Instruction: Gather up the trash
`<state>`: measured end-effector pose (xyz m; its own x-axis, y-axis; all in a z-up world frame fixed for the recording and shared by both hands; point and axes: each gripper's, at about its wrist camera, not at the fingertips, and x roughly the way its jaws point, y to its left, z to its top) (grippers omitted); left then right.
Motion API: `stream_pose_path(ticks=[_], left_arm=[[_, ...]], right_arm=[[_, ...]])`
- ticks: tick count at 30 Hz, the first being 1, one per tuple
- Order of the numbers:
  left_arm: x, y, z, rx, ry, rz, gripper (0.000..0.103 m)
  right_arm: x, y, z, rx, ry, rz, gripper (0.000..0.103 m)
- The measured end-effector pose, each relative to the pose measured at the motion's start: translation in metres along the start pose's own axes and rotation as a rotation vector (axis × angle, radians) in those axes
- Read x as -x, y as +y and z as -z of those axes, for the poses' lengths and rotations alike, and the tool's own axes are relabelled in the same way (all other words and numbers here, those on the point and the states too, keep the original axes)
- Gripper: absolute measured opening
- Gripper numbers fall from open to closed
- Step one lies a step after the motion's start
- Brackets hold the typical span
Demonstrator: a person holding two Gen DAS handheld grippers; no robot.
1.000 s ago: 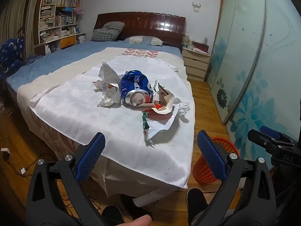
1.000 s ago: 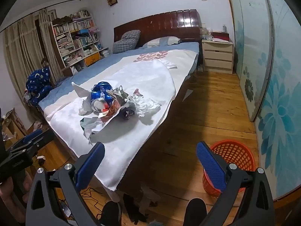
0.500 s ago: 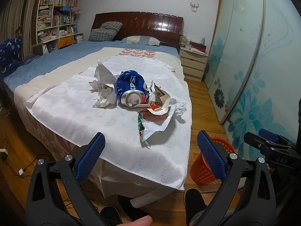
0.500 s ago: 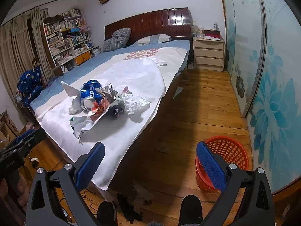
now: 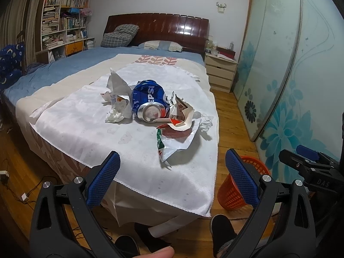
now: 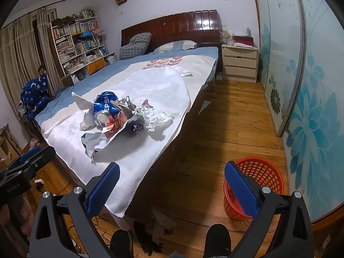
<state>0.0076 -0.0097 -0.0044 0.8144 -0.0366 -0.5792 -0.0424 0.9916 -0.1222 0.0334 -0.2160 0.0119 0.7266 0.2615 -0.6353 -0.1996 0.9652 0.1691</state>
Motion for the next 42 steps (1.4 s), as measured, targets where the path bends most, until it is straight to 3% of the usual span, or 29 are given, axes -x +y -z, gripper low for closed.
stream_pose_path(ticks=[24, 42], left_arm=[[0.001, 0.0, -0.002, 0.003, 0.001, 0.0, 0.097], [0.0, 0.007, 0.0, 0.031, 0.005, -0.015, 0.097]], right_arm=[[-0.003, 0.004, 0.001, 0.011, 0.005, -0.005, 0.096], [-0.006, 0.0, -0.005, 0.006, -0.015, -0.087, 0.096]])
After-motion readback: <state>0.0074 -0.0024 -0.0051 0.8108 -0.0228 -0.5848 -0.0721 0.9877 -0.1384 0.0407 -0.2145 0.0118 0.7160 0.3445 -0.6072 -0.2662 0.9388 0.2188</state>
